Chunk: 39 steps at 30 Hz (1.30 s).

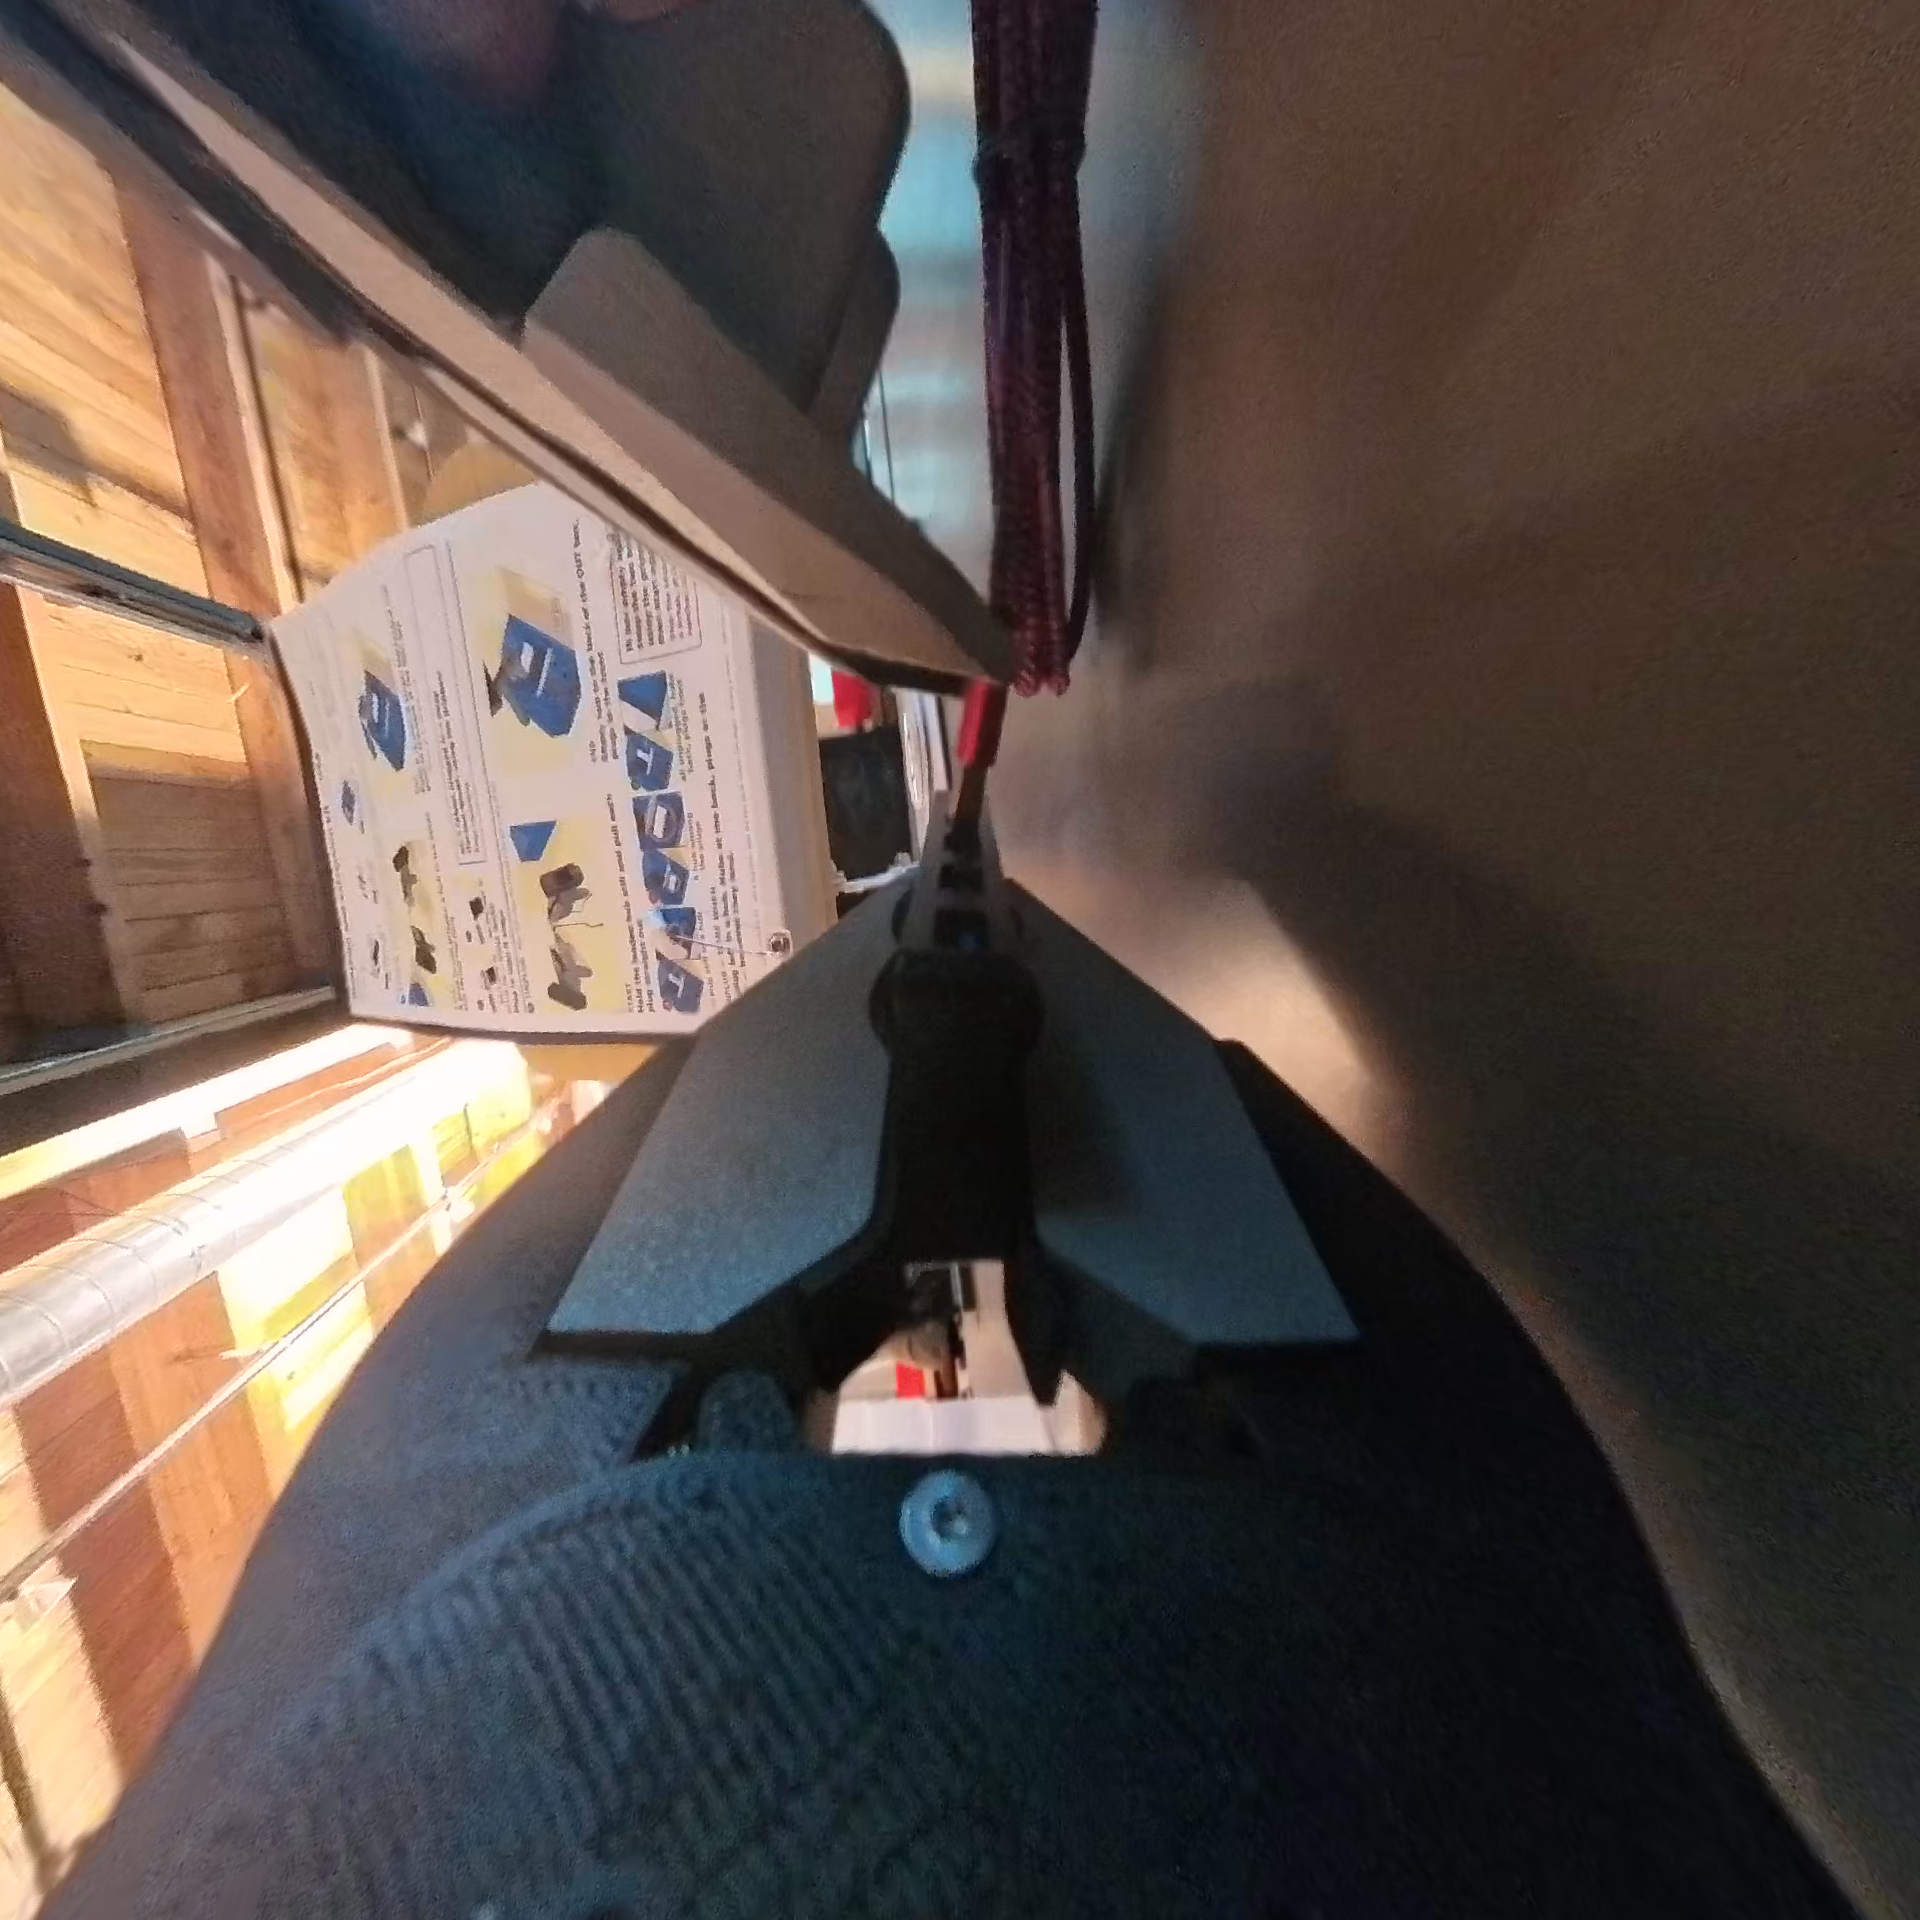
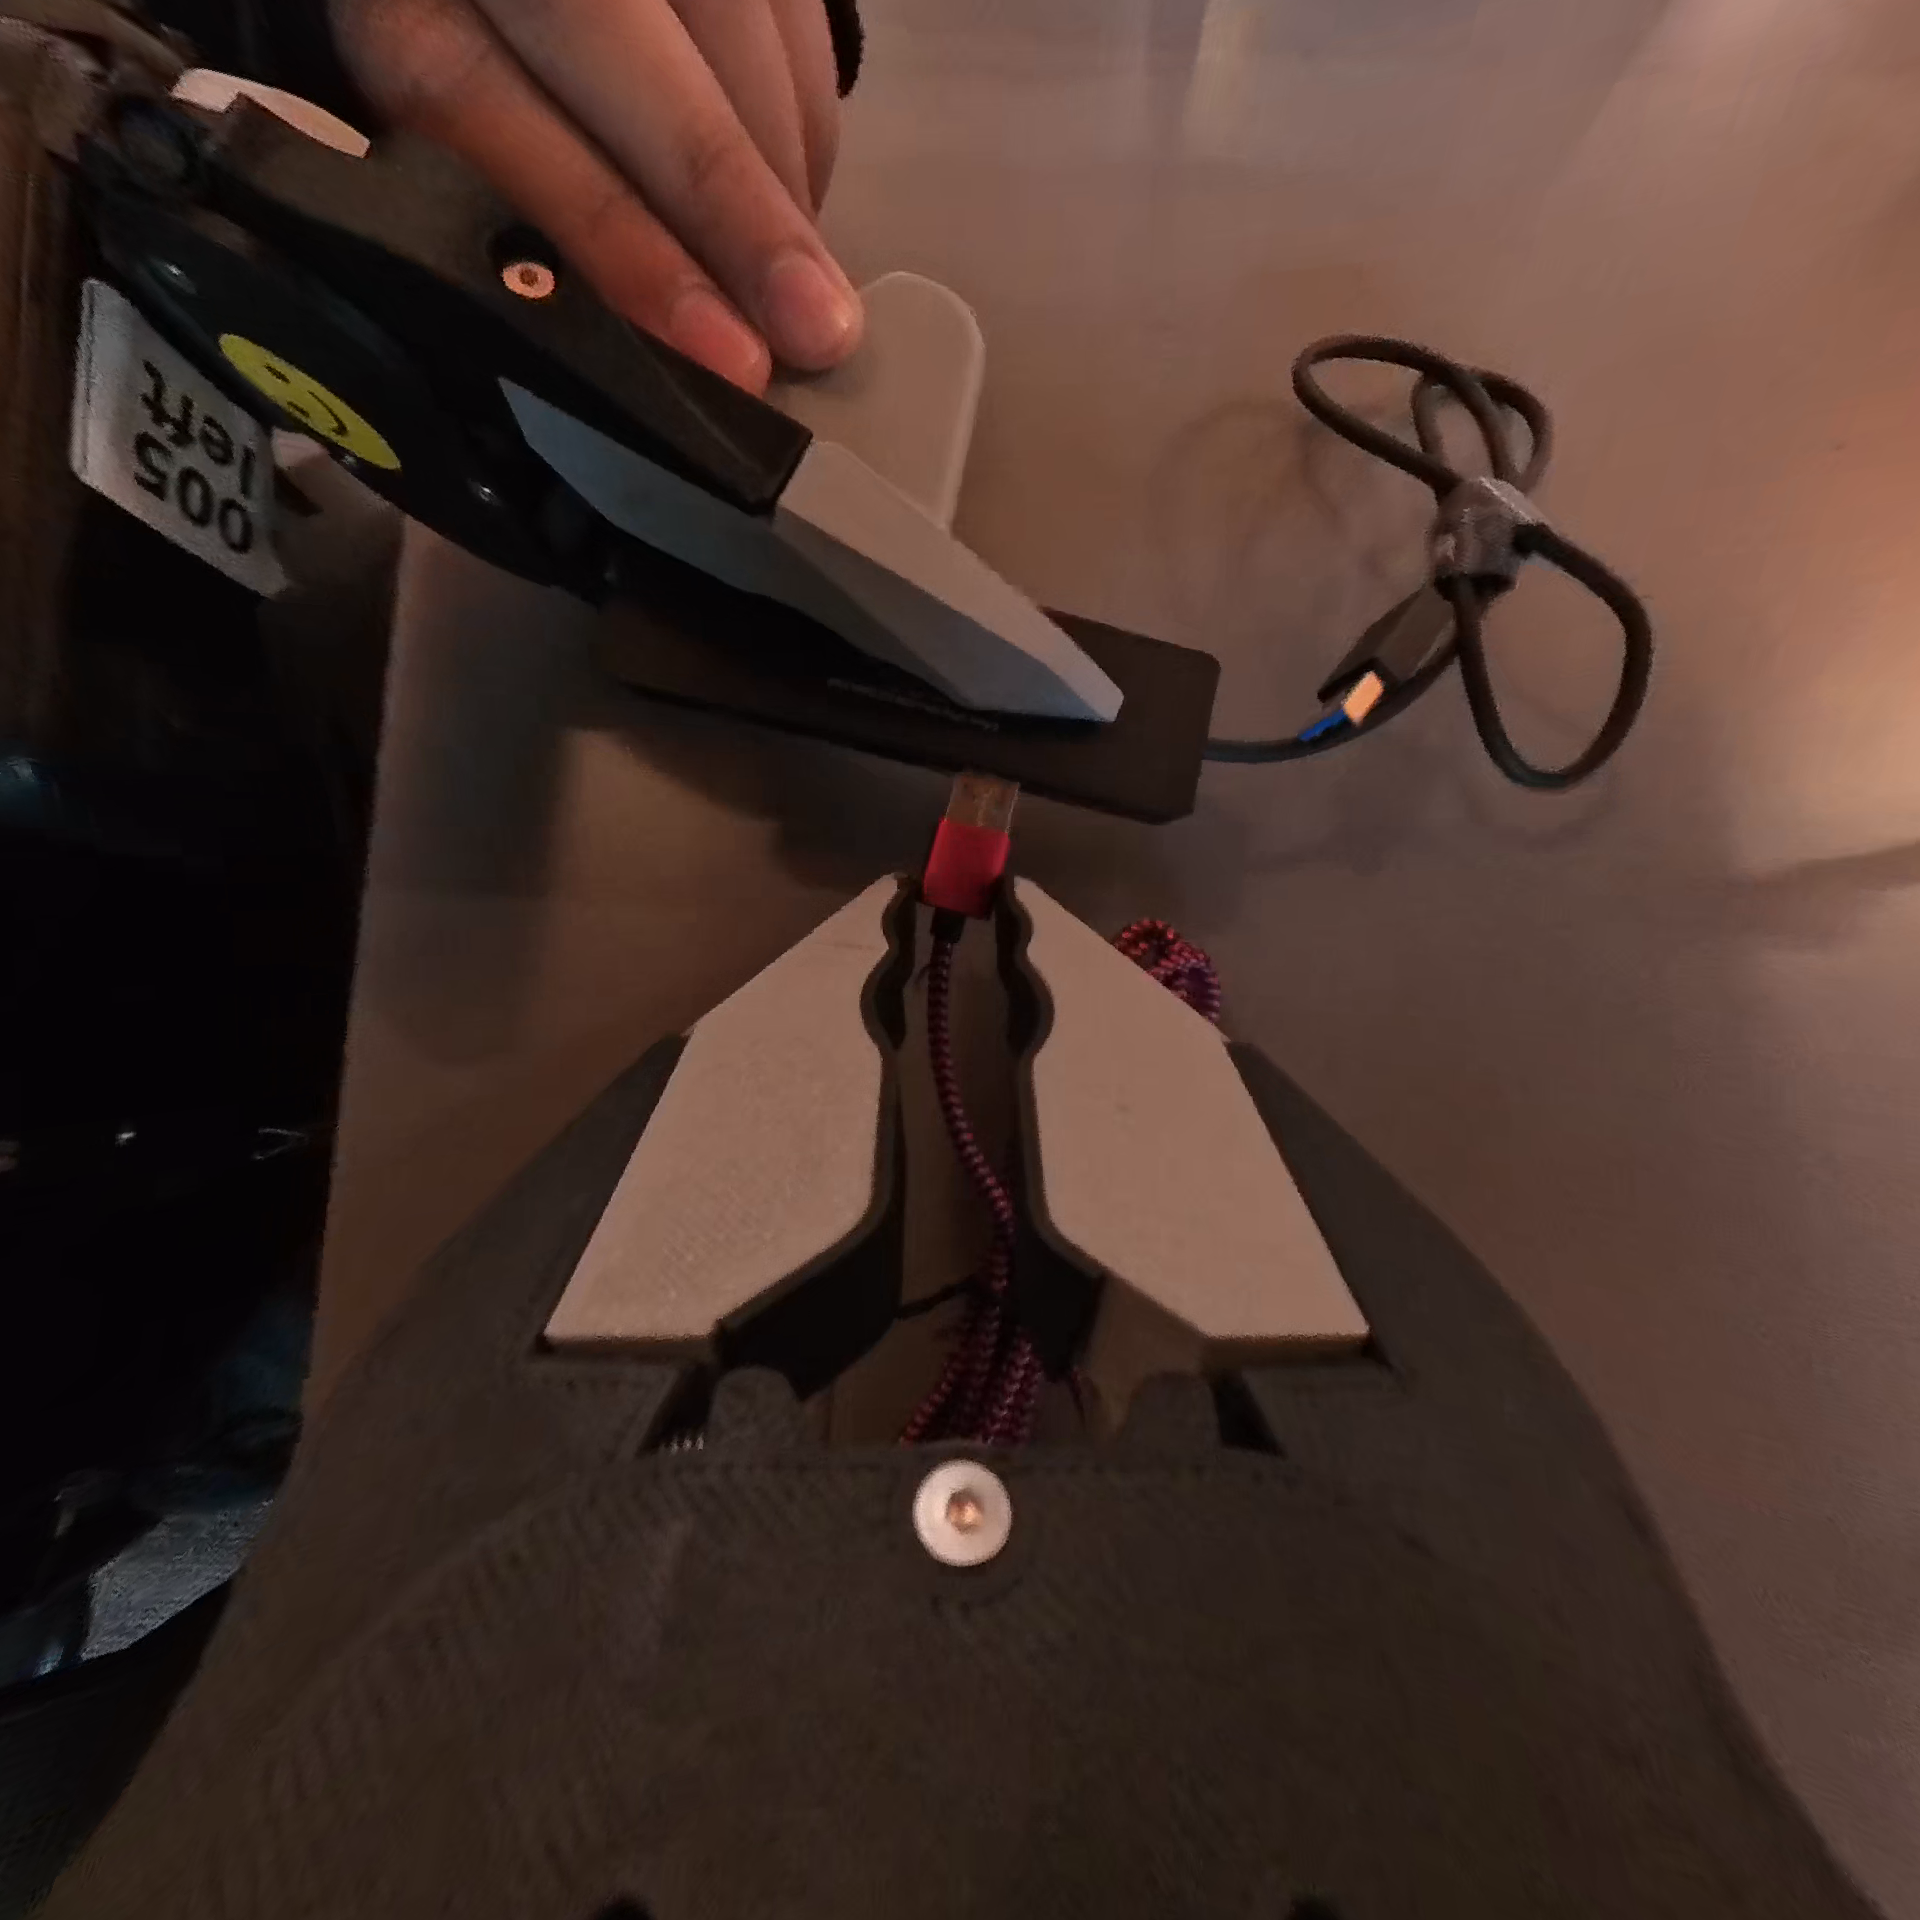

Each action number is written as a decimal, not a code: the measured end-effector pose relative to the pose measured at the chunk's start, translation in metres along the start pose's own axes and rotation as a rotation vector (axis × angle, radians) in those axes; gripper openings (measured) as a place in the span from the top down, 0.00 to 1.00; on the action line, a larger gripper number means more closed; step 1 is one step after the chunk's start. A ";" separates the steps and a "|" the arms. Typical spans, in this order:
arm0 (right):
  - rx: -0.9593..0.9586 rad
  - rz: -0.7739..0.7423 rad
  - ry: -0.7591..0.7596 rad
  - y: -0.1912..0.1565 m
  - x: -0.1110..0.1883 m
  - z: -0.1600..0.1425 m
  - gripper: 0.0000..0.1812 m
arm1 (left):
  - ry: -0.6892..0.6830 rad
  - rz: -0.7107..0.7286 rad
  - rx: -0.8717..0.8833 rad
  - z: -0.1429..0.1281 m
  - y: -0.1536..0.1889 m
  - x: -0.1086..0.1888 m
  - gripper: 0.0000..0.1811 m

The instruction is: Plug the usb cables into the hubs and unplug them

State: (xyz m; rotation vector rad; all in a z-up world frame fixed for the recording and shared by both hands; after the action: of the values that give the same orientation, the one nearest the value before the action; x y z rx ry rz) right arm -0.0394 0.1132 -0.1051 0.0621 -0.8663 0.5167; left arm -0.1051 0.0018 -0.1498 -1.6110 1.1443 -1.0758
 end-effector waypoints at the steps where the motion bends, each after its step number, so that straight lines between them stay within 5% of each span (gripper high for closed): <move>1: -0.002 0.026 -0.002 -0.001 0.000 0.000 0.93 | 0.023 0.004 0.004 0.002 -0.001 0.003 0.95; 21: -0.135 0.117 0.045 0.012 -0.006 0.000 0.94 | -0.004 -0.081 0.058 0.005 0.001 -0.002 0.95; 30: 0.126 -0.079 0.089 0.004 0.002 0.003 0.81 | 0.155 -0.248 0.443 -0.008 -0.007 -0.007 0.94; 34: 0.342 -0.295 0.030 -0.006 -0.012 0.000 0.84 | 0.330 -0.347 0.653 -0.014 -0.016 -0.002 0.95; 39: 0.471 -0.387 0.000 -0.018 -0.023 -0.001 0.95 | 0.402 -0.409 0.730 -0.016 -0.015 -0.002 0.95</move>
State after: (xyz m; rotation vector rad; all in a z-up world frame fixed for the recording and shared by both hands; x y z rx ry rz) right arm -0.0426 0.0882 -0.1202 0.6475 -0.6948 0.3459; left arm -0.1176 0.0040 -0.1317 -1.0749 0.5332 -1.8824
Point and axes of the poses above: each gripper's, where its closed fingertips meet, x back along the fingers, z out of its top, y = z × x across the jaws, the point moved 9 cm from there along x, back along the fingers, and after that the axes turned 13 degrees about -x, right-handed, at the moved point
